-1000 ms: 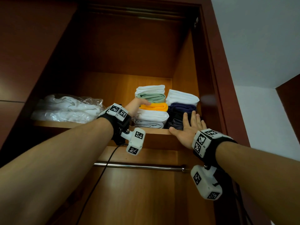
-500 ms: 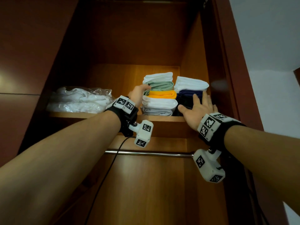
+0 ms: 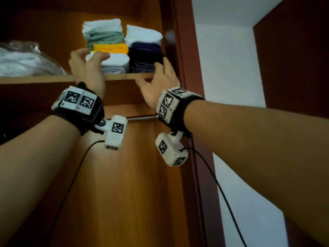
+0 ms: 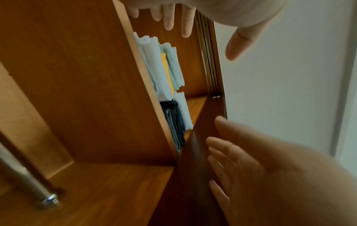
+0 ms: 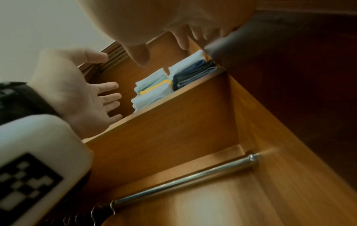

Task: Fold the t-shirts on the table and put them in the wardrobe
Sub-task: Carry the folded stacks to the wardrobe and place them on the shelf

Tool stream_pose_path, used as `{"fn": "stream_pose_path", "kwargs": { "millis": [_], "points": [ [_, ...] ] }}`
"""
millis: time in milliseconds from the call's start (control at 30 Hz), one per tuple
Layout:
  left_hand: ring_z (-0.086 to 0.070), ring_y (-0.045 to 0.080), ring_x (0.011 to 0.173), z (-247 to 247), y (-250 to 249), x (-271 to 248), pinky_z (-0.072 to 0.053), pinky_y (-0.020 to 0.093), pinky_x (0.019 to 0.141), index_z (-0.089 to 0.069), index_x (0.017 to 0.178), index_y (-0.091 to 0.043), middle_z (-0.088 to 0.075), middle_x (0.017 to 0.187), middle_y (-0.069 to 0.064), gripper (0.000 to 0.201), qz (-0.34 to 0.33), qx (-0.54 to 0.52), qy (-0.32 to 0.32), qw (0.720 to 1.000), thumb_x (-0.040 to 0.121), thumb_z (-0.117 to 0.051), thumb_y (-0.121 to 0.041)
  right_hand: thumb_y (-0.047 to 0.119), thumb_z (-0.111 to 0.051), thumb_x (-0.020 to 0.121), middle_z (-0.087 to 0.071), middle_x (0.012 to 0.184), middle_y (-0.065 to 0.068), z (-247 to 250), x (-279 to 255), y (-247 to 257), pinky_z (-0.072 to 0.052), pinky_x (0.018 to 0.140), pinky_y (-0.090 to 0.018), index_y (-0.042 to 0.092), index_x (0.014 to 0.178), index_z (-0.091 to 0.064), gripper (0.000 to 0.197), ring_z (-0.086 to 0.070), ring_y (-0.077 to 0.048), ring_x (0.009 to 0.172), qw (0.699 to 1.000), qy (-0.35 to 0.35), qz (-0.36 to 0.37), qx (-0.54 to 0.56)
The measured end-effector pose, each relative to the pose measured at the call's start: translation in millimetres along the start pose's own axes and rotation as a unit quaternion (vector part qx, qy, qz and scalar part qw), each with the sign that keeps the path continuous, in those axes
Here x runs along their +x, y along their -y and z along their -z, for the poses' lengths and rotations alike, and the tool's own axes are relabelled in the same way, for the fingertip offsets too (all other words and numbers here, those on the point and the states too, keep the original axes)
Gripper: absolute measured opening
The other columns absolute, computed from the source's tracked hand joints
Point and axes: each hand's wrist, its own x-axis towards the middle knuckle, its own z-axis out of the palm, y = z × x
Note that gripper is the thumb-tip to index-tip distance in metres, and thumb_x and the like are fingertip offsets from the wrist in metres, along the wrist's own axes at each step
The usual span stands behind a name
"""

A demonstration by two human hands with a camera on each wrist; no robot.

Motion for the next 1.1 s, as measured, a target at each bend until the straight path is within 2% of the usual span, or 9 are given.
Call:
{"fn": "stream_pose_path", "kwargs": {
  "millis": [133, 233, 367, 433, 533, 633, 700, 867, 1100],
  "points": [
    [-0.05, 0.015, 0.113, 7.9, 11.4, -38.9, -0.037, 0.02, 0.089, -0.054, 0.102, -0.026, -0.055, 0.122, 0.002, 0.047, 0.003, 0.013, 0.007, 1.0, 0.062, -0.068, -0.047, 0.05, -0.05, 0.092, -0.005, 0.162, 0.001, -9.5, -32.1, -6.8, -0.014, 0.119, -0.041, 0.017, 0.151, -0.025, 0.072, -0.005, -0.018, 0.148, 0.999, 0.02, -0.02, 0.033],
    [-0.053, 0.005, 0.094, 25.6, 15.2, -56.1, -0.037, 0.011, 0.079, -0.058, 0.097, -0.02, -0.058, 0.109, 0.0, 0.042, 0.019, 0.014, 0.025, 0.999, 0.063, -0.069, -0.043, 0.048, -0.048, 0.093, -0.008, 0.161, 0.001, -16.8, -56.6, -4.5, -0.018, 0.117, -0.043, 0.016, 0.149, -0.028, 0.068, -0.007, -0.02, 0.147, 0.998, 0.039, -0.035, 0.035],
    [-0.062, 0.018, 0.096, 66.0, 26.8, -80.5, -0.045, 0.035, 0.083, -0.057, 0.089, -0.025, -0.066, 0.103, 0.0, 0.038, 0.11, 0.039, 0.091, 0.989, 0.059, -0.07, -0.045, 0.048, -0.047, 0.093, -0.015, 0.159, 0.001, -27.7, -92.7, 9.1, -0.022, 0.115, -0.041, 0.016, 0.144, -0.034, 0.062, -0.013, -0.021, 0.144, 0.995, 0.044, -0.08, 0.031],
    [-0.065, 0.021, 0.096, 95.1, 34.9, -91.7, -0.046, 0.037, 0.079, -0.06, 0.097, -0.024, -0.067, 0.101, 0.0, 0.042, 0.163, 0.053, 0.121, 0.978, 0.062, -0.067, -0.046, 0.049, -0.046, 0.093, -0.016, 0.158, 0.0, -34.9, -112.4, 22.6, -0.022, 0.115, -0.041, 0.015, 0.145, -0.033, 0.064, -0.015, -0.022, 0.143, 0.992, 0.059, -0.108, 0.033],
    [-0.066, 0.019, 0.084, 145.8, 41.2, -103.8, -0.043, 0.035, 0.074, -0.063, 0.115, -0.017, -0.067, 0.101, 0.001, 0.061, 0.256, 0.071, 0.173, 0.948, 0.062, -0.064, -0.047, 0.049, -0.046, 0.092, -0.021, 0.156, -0.001, -50.8, -149.4, 49.1, -0.024, 0.114, -0.042, 0.015, 0.145, -0.032, 0.064, -0.019, -0.024, 0.141, 0.985, 0.08, -0.148, 0.037],
    [-0.066, 0.025, 0.08, 201.2, 38.8, -124.1, -0.041, 0.033, 0.072, -0.063, 0.107, -0.019, -0.067, 0.104, 0.009, 0.044, 0.325, 0.077, 0.217, 0.917, 0.069, -0.064, -0.041, 0.048, -0.047, 0.092, -0.031, 0.15, -0.004, -72.1, -194.0, 81.5, -0.027, 0.11, -0.042, 0.013, 0.143, -0.033, 0.063, -0.026, -0.026, 0.135, 0.975, 0.098, -0.195, 0.042],
    [-0.068, 0.029, 0.082, 236.6, 37.6, -145.2, -0.042, 0.032, 0.067, -0.061, 0.113, -0.017, -0.068, 0.107, 0.012, 0.047, 0.357, 0.096, 0.26, 0.892, 0.072, -0.062, -0.041, 0.048, -0.046, 0.092, -0.031, 0.15, -0.005, -84.9, -226.5, 101.7, -0.027, 0.11, -0.042, 0.011, 0.144, -0.031, 0.065, -0.026, -0.026, 0.135, 0.966, 0.117, -0.228, 0.045],
    [-0.072, 0.027, 0.082, 312.2, 41.4, -185.2, -0.046, 0.046, 0.097, -0.057, 0.124, -0.012, -0.072, 0.103, 0.011, 0.047, 0.424, 0.146, 0.341, 0.827, 0.088, -0.056, -0.042, 0.046, -0.042, 0.094, -0.033, 0.148, -0.007, -110.1, -293.3, 139.8, -0.027, 0.107, -0.044, 0.009, 0.143, -0.032, 0.062, -0.027, -0.028, 0.135, 0.945, 0.166, -0.276, 0.059],
    [-0.071, 0.028, 0.098, 379.9, 50.1, -229.6, -0.047, 0.045, 0.095, -0.063, 0.115, -0.009, -0.074, 0.103, 0.01, 0.044, 0.508, 0.197, 0.37, 0.753, 0.088, -0.056, -0.044, 0.051, -0.038, 0.095, -0.03, 0.152, -0.007, -132.1, -366.8, 149.1, -0.024, 0.111, -0.044, 0.011, 0.148, -0.028, 0.067, -0.025, -0.029, 0.138, 0.904, 0.239, -0.346, 0.077]
  ]
}}
